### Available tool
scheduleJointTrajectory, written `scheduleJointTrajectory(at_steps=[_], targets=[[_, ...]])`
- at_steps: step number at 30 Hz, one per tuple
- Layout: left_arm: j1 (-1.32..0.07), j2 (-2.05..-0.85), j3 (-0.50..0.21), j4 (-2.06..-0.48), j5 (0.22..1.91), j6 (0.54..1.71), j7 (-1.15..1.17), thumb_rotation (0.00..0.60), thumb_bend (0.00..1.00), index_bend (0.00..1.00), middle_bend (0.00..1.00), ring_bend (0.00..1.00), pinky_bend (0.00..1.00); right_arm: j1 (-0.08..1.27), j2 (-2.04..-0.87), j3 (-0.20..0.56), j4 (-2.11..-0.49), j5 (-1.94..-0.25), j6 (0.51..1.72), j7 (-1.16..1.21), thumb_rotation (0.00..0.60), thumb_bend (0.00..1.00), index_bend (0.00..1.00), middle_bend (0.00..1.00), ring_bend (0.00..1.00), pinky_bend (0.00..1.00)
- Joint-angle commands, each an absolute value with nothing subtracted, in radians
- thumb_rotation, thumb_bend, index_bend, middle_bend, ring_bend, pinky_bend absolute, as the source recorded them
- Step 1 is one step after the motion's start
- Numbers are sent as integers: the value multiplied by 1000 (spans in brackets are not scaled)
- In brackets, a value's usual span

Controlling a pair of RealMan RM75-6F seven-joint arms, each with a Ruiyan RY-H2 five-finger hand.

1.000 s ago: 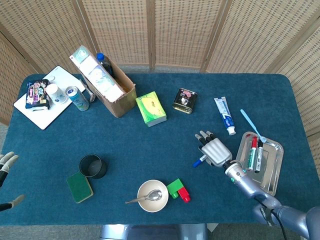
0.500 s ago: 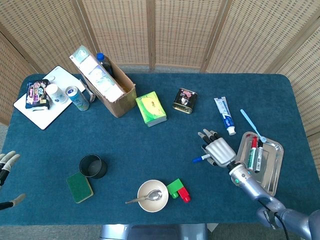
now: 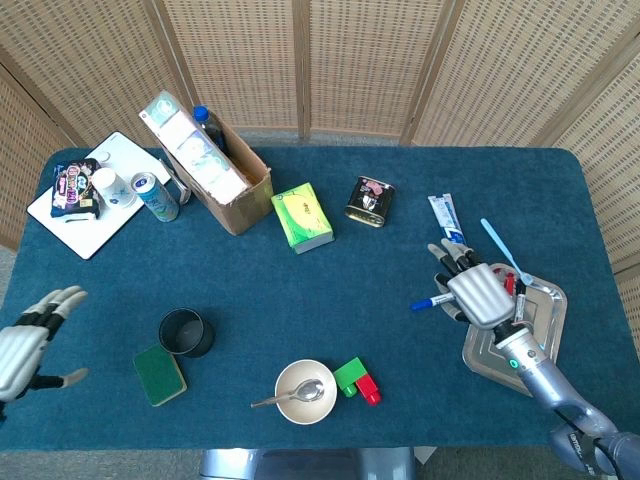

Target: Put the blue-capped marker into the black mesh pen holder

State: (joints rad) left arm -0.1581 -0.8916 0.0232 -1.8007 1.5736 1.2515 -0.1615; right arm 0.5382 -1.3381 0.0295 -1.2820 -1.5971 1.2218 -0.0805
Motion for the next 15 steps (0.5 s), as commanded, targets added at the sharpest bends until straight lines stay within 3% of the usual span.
scheduleJointTrajectory(at_steps=[1,15], targets=[[-243,-917,2,-1804,1571,1155,-178,600,57,68,0,0,147,532,-1326,37,-1296,-1587,1224,-81,600,413,617,57,0,200],[-395,-1115,-45,-1808,1420,962,61,600,56,62,0,0,140,519,-1303,49,-1315,-1573,1227,-90,600,424,616,65,0,200]])
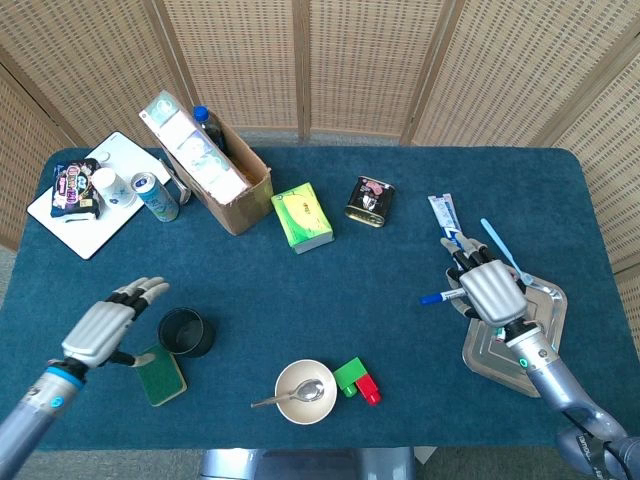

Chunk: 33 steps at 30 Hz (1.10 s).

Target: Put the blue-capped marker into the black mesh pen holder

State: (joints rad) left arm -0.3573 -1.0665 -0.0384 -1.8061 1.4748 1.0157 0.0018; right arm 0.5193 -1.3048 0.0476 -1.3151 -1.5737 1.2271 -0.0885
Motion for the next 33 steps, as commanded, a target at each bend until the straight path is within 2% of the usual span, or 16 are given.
scheduleJointTrajectory(at_steps=[1,10,13,15,17,19,21,24,30,33], targets=[[-401,-1120,-45,-1812,1408,954,73,600,56,62,0,0,140,518,-1302,49,-1315,-1573,1228,-90,600,427,617,64,0,200],[-439,-1170,-41,-1823,1327,923,185,600,57,59,0,0,141,513,-1275,62,-1327,-1564,1232,-91,600,446,616,62,0,200],[-451,-1193,-42,-1820,1306,919,216,600,57,81,0,0,194,511,-1268,65,-1331,-1562,1234,-91,600,448,617,62,0,200],[-463,-1220,-50,-1818,1282,924,252,600,62,131,61,44,317,509,-1264,67,-1336,-1560,1235,-91,600,449,616,62,0,200],[-470,-1253,-59,-1815,1240,941,302,600,80,238,240,211,489,507,-1262,68,-1338,-1559,1237,-90,600,449,616,62,0,200],[-477,-1273,-63,-1820,1212,963,361,600,103,331,351,330,568,505,-1261,69,-1336,-1558,1237,-89,600,449,616,62,0,200],[-480,-1287,-67,-1838,1182,988,409,600,119,363,415,391,603,502,-1260,70,-1331,-1556,1239,-86,600,449,616,62,0,200],[-486,-1296,-74,-1856,1162,1017,446,600,131,372,458,428,624,499,-1259,71,-1324,-1553,1240,-76,600,449,616,62,0,200],[-515,-1319,-110,-1875,1164,1029,428,600,133,377,468,438,628,495,-1258,76,-1308,-1544,1237,-62,600,450,618,62,0,200],[-563,-1364,-154,-1867,1164,1004,402,600,131,376,470,439,628,495,-1255,81,-1305,-1532,1229,-51,600,462,621,63,0,200]])
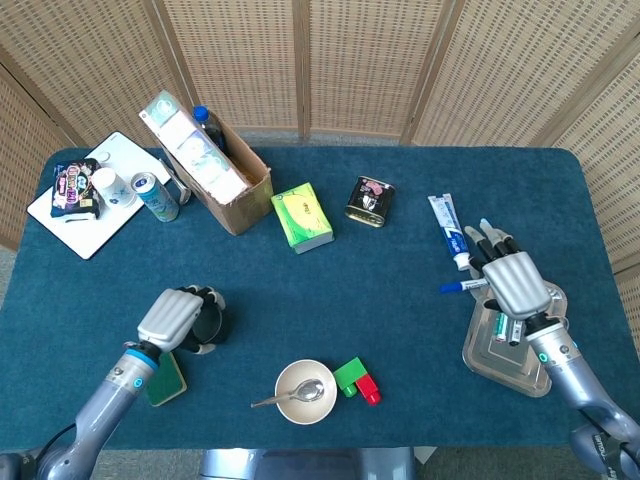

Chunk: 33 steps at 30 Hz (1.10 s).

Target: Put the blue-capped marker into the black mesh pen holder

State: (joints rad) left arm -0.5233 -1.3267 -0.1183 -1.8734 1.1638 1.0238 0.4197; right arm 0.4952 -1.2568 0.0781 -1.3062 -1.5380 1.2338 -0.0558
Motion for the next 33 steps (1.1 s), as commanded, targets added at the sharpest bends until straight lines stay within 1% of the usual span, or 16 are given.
scheduleJointTrajectory(at_steps=[1,6,9,12,17,20,23,25,26,28,30,32,33], targets=[[-584,-1386,-171,-1858,1156,994,399,600,130,376,469,439,628,495,-1253,82,-1305,-1529,1226,-48,600,467,623,62,0,199],[-682,-1484,-249,-1812,1097,949,392,600,127,376,467,438,626,492,-1247,88,-1301,-1520,1224,-42,600,470,625,61,0,200],[-731,-1527,-277,-1789,1046,930,409,600,125,376,467,438,623,490,-1245,88,-1297,-1518,1224,-40,600,470,625,61,0,200],[-817,-1590,-307,-1747,940,912,493,600,125,376,467,438,621,486,-1243,87,-1291,-1517,1224,-36,600,470,625,61,0,200],[-909,-1666,-317,-1692,787,929,592,600,124,377,466,434,618,479,-1237,89,-1291,-1517,1232,-29,600,472,625,62,0,200],[-935,-1689,-306,-1670,734,944,619,600,124,376,460,421,613,475,-1229,90,-1296,-1519,1240,-24,600,471,625,62,0,200],[-948,-1702,-298,-1658,711,956,624,600,123,369,444,382,594,472,-1221,90,-1300,-1521,1243,-25,600,481,626,62,0,200],[-952,-1703,-291,-1656,709,959,622,600,119,352,407,331,566,471,-1216,91,-1303,-1521,1244,-25,600,485,627,63,0,200],[-954,-1700,-286,-1660,704,961,621,600,116,330,357,278,536,470,-1213,92,-1306,-1520,1244,-24,600,485,627,63,0,200],[-956,-1686,-283,-1684,678,956,614,600,109,276,235,163,466,470,-1211,94,-1309,-1520,1244,-24,600,487,627,63,0,200],[-959,-1663,-282,-1712,652,942,609,600,100,185,73,40,364,470,-1211,95,-1313,-1519,1244,-23,600,489,627,63,0,200],[-962,-1642,-282,-1734,643,934,603,600,94,116,5,1,292,470,-1211,95,-1315,-1519,1243,-23,600,488,627,63,0,200],[-961,-1630,-283,-1747,644,932,595,600,92,88,0,0,260,470,-1211,95,-1316,-1520,1242,-24,600,488,628,63,0,200]])
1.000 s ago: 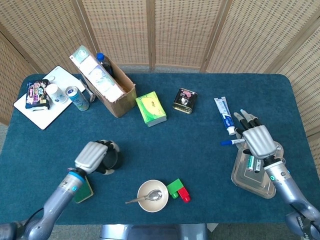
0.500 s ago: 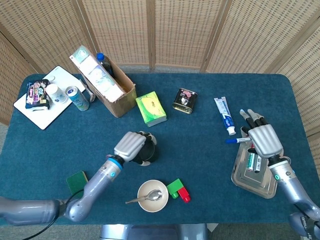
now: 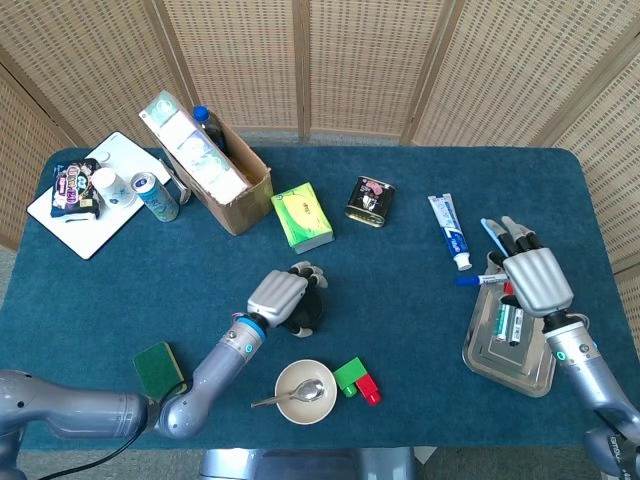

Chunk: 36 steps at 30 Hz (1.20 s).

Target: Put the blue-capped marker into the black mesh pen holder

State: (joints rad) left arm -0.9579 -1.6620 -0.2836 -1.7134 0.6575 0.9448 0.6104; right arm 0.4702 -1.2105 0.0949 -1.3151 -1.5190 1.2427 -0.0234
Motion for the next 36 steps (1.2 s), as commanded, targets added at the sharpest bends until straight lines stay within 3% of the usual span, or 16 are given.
scheduleJointTrajectory(at_steps=[1,7,13,21,31,34,36], targets=[[-959,-1618,-284,-1761,648,933,585,600,91,76,0,0,245,471,-1211,95,-1317,-1521,1242,-26,600,487,628,63,0,200],[-933,-1551,-279,-1818,707,961,538,600,86,58,0,0,218,472,-1214,94,-1320,-1525,1242,-32,600,488,628,64,0,200],[-872,-1410,-265,-1935,824,985,461,600,87,58,0,0,207,472,-1215,97,-1337,-1530,1247,-44,600,489,628,64,0,200],[-734,-1101,-209,-2112,994,1060,408,600,86,53,0,0,192,475,-1218,102,-1365,-1538,1256,-55,600,506,628,65,0,200],[-536,-853,-82,-2065,1253,1141,226,600,87,62,0,0,190,478,-1240,107,-1374,-1537,1259,-66,600,507,627,66,0,200],[-415,-822,-24,-1986,1416,1277,107,600,89,75,0,0,184,471,-1249,111,-1384,-1531,1271,-45,600,507,626,66,0,200],[-362,-822,-4,-1957,1438,1339,102,600,88,80,0,0,174,469,-1252,115,-1393,-1526,1276,-30,600,507,627,66,0,200]])
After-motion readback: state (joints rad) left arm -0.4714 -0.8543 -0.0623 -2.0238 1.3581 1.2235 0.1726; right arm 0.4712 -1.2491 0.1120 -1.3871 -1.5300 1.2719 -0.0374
